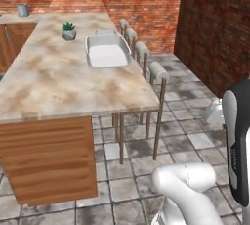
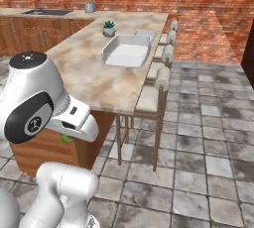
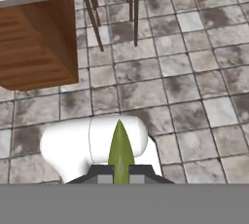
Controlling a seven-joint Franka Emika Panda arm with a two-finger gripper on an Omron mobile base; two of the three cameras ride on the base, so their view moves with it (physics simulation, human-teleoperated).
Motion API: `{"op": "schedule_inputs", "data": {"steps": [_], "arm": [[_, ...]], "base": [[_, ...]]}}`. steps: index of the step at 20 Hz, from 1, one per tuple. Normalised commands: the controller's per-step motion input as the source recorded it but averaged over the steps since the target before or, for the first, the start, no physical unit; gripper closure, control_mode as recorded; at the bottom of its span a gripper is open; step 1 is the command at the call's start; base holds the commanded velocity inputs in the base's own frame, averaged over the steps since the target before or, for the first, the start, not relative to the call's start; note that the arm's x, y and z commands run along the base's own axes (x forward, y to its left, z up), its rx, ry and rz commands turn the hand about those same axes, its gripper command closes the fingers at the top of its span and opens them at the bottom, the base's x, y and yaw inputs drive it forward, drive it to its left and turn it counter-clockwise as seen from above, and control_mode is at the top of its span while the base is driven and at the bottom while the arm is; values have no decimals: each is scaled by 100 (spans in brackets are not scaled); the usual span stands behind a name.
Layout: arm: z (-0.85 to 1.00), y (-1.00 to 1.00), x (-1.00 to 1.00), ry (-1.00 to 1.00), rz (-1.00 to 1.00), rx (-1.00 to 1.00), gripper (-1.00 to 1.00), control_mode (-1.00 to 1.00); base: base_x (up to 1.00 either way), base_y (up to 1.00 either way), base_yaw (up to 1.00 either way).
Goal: Place the cold items (lemon wedge and cucumber) from the fridge in one tupperware on the dining counter. Place the warm items (hot dog and kebab skewer) in the stove area in another tupperware.
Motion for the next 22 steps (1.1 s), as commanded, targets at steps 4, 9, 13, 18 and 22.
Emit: {"op": "schedule_inputs", "data": {"steps": [4, 9, 13, 18, 22], "arm": [[0, 0, 0, 0, 0, 0, 100, 100], [0, 0, 0, 0, 0, 0, 100, 100], [0, 0, 0, 0, 0, 0, 100, 100], [0, 0, 0, 0, 0, 0, 100, 100], [0, 0, 0, 0, 0, 0, 100, 100]], "base": [[40, -100, 0], [59, -100, 0], [61, -99, 0], [71, -89, 0], [82, -61, 0]]}}
